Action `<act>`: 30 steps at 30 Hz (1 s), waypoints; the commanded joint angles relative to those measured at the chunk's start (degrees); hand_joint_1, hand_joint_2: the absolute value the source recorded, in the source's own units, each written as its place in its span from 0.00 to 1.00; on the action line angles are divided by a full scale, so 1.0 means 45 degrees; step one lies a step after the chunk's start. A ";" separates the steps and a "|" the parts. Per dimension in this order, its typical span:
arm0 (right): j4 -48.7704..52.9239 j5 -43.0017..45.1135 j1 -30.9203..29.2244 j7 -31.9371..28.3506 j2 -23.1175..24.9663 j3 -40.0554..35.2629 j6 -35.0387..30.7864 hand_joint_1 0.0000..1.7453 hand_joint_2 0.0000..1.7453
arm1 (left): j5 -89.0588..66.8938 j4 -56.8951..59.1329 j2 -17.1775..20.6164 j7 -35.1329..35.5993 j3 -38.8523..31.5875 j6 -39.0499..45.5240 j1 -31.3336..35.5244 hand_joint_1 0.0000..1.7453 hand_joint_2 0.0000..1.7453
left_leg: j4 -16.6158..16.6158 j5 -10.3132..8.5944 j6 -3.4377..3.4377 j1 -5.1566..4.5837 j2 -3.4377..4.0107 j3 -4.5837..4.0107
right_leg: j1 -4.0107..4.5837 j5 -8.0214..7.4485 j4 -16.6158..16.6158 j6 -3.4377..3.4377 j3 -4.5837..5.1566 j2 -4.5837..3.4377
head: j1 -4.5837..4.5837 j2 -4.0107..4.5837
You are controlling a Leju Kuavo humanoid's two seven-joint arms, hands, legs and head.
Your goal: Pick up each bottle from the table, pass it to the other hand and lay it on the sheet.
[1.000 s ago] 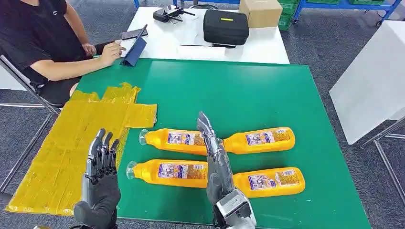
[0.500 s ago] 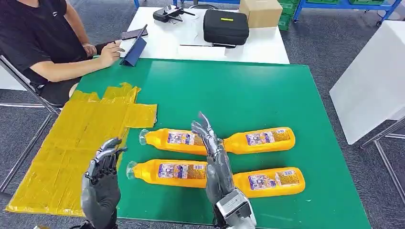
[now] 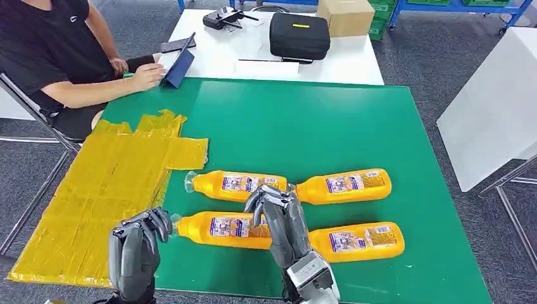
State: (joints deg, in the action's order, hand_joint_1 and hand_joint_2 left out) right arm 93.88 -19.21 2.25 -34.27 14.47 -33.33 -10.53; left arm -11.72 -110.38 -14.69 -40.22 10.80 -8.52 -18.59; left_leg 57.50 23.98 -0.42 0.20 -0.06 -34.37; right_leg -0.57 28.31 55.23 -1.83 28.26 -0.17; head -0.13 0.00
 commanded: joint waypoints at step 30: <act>-0.5237 -0.7570 -0.2039 0.4407 -0.0309 -0.1283 -0.2031 0.00 1.00 | 0.0277 0.1274 -0.0573 0.0048 -0.0829 0.1961 0.0916 0.00 0.00 | -0.0019 -0.0001 0.0000 0.0009 0.0024 0.0046 | 0.0013 -0.0015 -0.0031 0.0011 -0.0069 -0.0019 | 0.0005 0.0000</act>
State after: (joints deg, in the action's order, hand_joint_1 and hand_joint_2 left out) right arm 78.45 -42.97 -2.01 -21.74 15.17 -31.01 -15.81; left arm -9.68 -106.66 -15.41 -40.19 10.86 2.34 -14.09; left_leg 57.50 23.93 -0.45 0.19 -0.19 -34.35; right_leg -0.57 28.29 55.24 -1.85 27.96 -0.04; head -0.11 0.00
